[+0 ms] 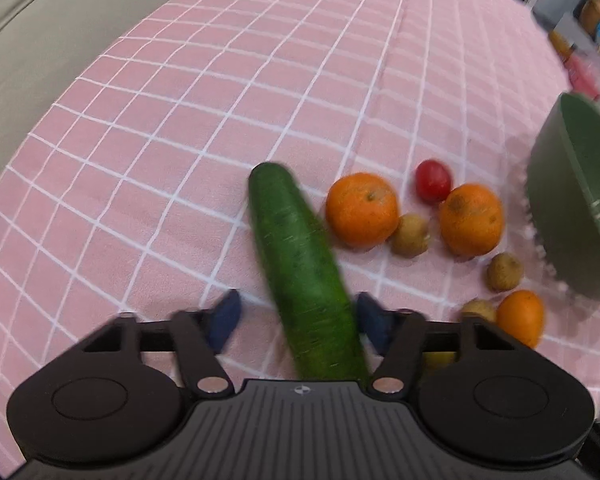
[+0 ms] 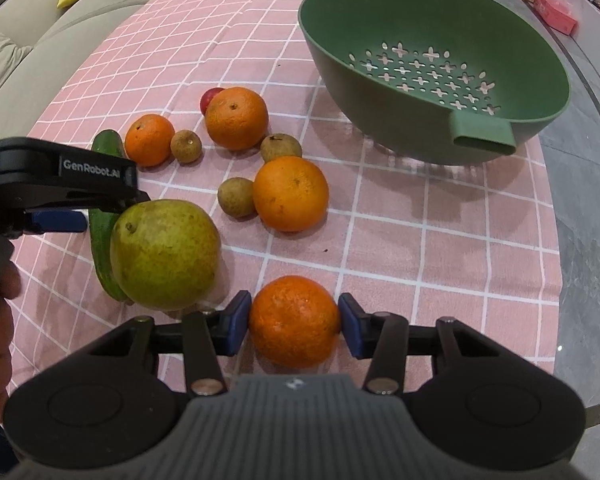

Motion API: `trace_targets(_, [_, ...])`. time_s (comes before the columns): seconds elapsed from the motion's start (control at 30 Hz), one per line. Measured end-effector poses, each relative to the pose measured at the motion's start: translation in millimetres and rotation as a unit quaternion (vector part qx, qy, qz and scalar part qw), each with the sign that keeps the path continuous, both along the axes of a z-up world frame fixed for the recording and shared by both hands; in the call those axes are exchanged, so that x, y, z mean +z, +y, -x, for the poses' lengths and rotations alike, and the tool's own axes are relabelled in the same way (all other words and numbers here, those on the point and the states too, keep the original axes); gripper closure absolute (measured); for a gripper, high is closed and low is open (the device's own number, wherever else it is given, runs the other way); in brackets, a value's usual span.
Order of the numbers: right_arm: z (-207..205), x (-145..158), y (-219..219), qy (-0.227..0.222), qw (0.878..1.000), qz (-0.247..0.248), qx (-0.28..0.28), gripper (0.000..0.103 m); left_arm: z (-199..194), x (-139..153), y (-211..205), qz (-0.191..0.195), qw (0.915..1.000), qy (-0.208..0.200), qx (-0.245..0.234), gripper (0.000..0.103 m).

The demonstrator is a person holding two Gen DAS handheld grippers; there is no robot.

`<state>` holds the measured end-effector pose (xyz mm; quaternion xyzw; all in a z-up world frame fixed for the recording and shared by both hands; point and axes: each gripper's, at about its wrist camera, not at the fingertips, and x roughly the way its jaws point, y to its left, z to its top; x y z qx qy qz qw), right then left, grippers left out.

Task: Organize fruits
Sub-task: 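Grasp the green cucumber with the left tool while the right tool grasps an orange, then carry the cucumber in the left tool and orange in the right tool over the green colander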

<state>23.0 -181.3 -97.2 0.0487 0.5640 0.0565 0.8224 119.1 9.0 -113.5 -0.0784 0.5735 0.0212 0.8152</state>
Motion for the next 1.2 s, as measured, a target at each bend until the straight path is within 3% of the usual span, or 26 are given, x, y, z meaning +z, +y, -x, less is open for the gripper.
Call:
trace_targets(0.3, [0.3, 0.7, -8.4, 0.002, 1.000, -0.020, -0.014, 0.061, 9.4, -0.1, 35.2, 0.088, 0.9960, 0.007, 0.017, 0.060])
trace_targets(0.5, [2.7, 2.6, -10.2, 0.002, 1.000, -0.028, -0.014, 0.062, 21.1, 4.4, 44.4, 0.100, 0.9949, 0.004, 0.013, 0.060])
trace_targets(0.7, [7.0, 9.7, -14.3, -0.006, 0.999, -0.030, -0.020, 0.062, 31.1, 15.1, 50.1, 0.140, 0.9899, -0.017, 0.002, 0.061])
trace_targets(0.87, [10.0, 21.6, -20.8, -0.013, 0.999, -0.044, -0.026, 0.062, 33.2, 37.2, 52.1, 0.142, 0.9891, -0.036, -0.008, 0.061])
trace_targets(1.0, [11.6, 39.6, -25.8, -0.029, 0.998, -0.045, -0.023, 0.062, 28.2, 62.2, 46.7, 0.127, 0.9893, -0.054, -0.047, 0.061])
trace_targets(1.2, [9.2, 61.9, -40.4, -0.048, 0.998, -0.044, -0.027, 0.062, 19.0, 83.4, 29.9, 0.130, 0.9849, -0.047, -0.104, 0.061])
